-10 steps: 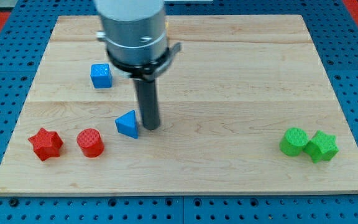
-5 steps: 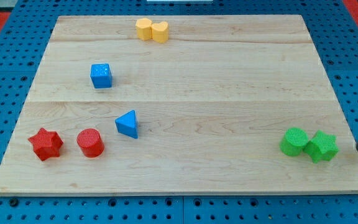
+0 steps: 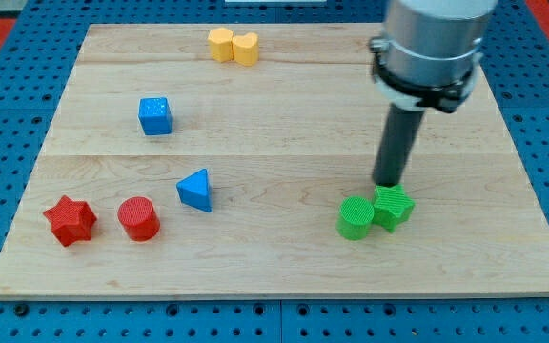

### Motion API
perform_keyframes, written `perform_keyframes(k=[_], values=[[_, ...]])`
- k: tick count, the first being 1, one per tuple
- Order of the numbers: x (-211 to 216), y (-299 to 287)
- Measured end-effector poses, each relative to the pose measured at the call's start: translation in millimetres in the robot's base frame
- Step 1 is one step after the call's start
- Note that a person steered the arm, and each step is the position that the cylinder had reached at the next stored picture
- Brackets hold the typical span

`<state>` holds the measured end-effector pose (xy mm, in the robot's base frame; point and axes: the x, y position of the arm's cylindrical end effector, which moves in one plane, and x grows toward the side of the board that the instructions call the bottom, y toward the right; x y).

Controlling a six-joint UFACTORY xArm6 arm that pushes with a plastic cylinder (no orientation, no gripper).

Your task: Move green blocks towards bottom center of the board

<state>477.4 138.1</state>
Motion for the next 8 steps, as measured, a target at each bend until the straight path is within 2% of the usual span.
perform_keyframes(k=[1,2,3,4,6,8], values=[[-2,54],[-1,133],[27,149],[55,131],[51,52],[51,-102]])
